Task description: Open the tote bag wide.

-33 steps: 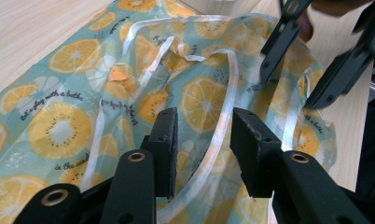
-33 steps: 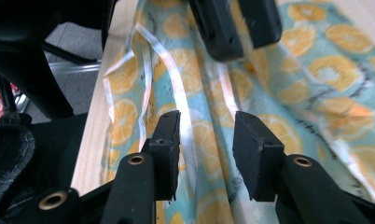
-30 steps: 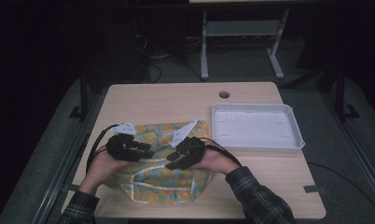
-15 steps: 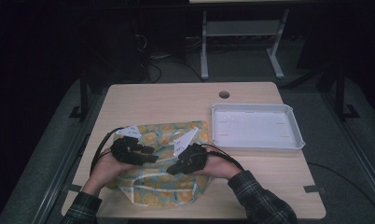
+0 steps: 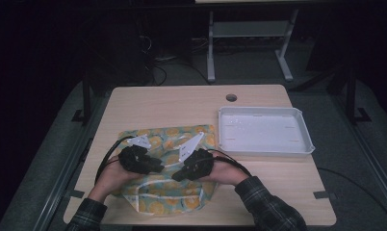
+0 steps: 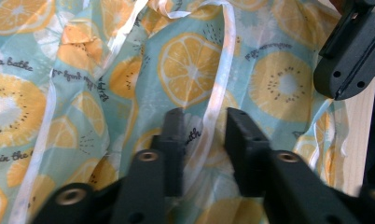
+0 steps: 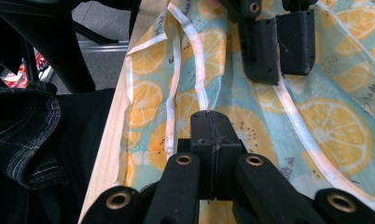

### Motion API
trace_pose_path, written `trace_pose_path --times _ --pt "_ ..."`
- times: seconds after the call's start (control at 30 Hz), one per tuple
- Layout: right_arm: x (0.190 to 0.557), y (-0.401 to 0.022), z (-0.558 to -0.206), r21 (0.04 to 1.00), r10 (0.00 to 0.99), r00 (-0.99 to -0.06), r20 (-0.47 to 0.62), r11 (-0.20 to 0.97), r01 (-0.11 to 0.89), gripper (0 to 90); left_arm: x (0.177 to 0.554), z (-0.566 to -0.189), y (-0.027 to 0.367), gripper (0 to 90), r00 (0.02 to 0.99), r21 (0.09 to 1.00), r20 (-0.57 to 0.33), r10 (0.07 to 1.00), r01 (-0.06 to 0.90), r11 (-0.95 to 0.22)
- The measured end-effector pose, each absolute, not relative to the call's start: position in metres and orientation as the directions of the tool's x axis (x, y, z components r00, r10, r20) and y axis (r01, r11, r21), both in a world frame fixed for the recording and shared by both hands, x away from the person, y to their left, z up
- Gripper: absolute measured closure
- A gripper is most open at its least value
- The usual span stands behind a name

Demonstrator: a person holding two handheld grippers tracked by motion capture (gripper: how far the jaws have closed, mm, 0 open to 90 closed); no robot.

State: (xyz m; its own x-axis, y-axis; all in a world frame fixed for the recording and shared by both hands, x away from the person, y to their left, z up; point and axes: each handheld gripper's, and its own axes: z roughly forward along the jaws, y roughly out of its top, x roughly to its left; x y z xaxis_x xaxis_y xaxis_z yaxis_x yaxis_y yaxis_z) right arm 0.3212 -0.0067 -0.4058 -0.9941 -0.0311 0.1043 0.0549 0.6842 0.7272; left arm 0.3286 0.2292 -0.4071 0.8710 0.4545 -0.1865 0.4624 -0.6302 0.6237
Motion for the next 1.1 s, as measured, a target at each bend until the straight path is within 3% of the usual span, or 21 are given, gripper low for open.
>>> trace_pose_path --times 0.17,1.1 --pt "0.321 -0.007 -0.406 0.727 -0.029 -0.994 0.105 0.684 0.057 89.0 0.328 -0.405 0.231 89.1 0.870 0.626 -0.184 0.457 0.462 -0.628" --pt "0.303 -0.014 -0.413 0.704 -0.057 -0.991 0.118 0.709 0.043 89.1 0.341 -0.364 0.250 90.0 0.831 0.746 -0.165 0.532 0.457 -0.484"
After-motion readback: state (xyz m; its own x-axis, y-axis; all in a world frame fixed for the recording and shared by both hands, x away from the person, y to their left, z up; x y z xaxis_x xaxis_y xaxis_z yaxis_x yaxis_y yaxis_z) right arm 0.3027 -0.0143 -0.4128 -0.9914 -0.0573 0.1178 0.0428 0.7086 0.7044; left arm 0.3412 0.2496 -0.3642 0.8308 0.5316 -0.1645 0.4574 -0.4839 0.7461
